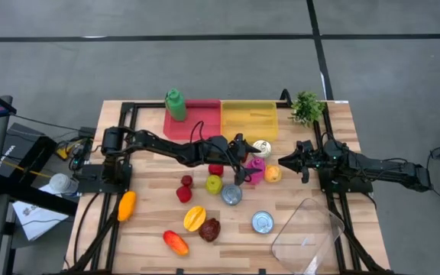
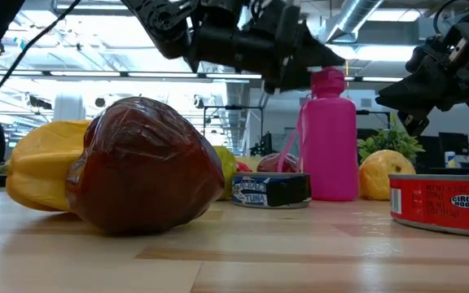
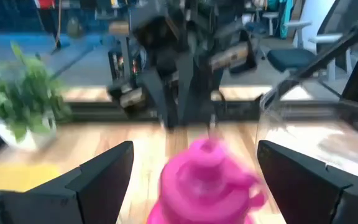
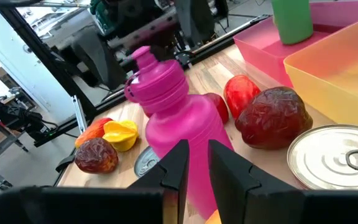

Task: Pick & Place Food Item
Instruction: Put the pink tumbler into the pink bin

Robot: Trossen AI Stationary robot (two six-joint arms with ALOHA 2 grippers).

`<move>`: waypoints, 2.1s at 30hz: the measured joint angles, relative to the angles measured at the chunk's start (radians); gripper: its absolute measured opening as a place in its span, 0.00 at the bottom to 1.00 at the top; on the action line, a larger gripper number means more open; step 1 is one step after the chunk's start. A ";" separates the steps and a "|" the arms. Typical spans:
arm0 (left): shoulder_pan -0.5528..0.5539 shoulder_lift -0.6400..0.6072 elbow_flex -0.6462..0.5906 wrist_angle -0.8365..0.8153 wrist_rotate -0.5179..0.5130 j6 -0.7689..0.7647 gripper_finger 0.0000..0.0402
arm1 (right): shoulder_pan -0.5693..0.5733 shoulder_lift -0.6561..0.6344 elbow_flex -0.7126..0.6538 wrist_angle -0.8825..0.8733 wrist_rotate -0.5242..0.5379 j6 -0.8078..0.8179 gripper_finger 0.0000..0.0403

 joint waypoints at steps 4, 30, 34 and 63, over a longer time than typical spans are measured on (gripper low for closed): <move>-0.006 0.026 0.000 0.007 0.002 0.000 0.83 | 0.000 0.000 0.000 0.000 0.000 0.000 0.14; -0.008 0.048 0.001 -0.001 -0.007 -0.001 0.64 | 0.000 0.000 0.001 -0.005 0.000 0.001 0.14; -0.008 0.048 0.001 -0.003 -0.007 -0.002 0.59 | 0.000 0.000 0.001 -0.005 0.000 0.001 0.14; -0.039 -0.349 0.001 -0.251 -0.466 0.023 0.54 | 0.000 0.000 0.001 -0.006 0.000 0.001 0.14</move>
